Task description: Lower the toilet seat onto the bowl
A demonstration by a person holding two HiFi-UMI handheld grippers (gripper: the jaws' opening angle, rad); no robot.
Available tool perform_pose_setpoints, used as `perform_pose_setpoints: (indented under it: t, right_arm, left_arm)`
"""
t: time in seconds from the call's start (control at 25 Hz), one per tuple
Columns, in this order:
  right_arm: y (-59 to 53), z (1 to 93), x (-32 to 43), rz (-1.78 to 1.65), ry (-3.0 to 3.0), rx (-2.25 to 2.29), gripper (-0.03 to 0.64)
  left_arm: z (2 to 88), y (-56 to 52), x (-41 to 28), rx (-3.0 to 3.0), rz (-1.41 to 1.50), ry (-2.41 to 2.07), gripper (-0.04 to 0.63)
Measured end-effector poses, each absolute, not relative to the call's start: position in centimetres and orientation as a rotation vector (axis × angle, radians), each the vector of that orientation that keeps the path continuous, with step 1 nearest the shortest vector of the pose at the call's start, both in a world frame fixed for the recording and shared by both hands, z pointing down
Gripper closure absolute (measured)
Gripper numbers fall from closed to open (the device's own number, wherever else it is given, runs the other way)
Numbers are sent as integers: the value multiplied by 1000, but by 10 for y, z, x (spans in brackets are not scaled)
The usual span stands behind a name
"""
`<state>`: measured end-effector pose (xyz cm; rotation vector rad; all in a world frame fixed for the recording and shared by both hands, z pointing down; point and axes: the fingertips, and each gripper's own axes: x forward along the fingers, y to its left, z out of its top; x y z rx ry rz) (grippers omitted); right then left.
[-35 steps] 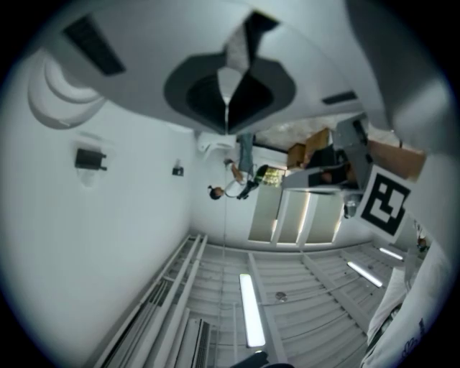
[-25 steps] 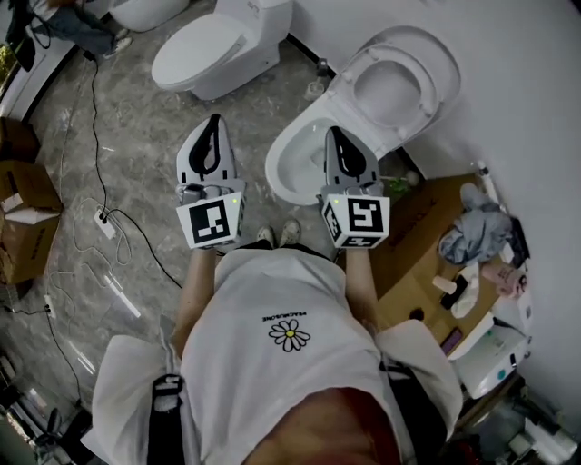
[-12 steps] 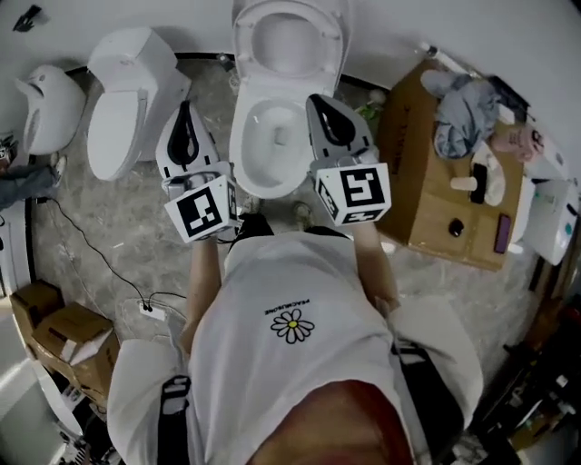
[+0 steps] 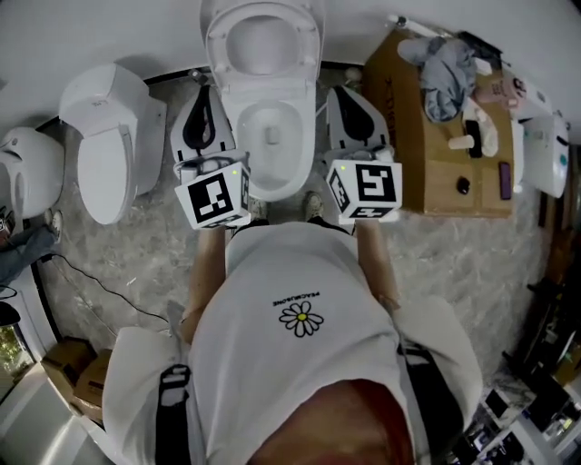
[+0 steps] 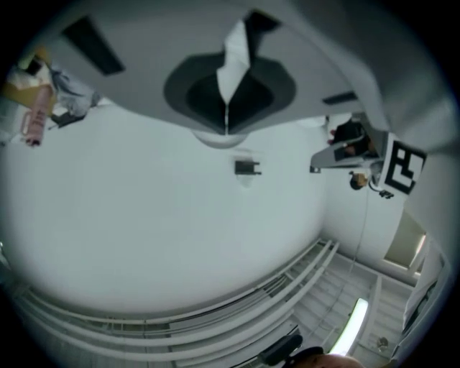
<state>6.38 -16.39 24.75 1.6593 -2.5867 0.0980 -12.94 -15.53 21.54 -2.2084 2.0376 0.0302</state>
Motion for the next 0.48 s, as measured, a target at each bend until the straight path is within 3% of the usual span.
perform_pose_setpoints:
  t: [0.48]
  right_arm:
    - [-157,256,66,94,-2497,1716,586]
  left_arm:
    - [231,-160,-152,-2269,114,2103,575]
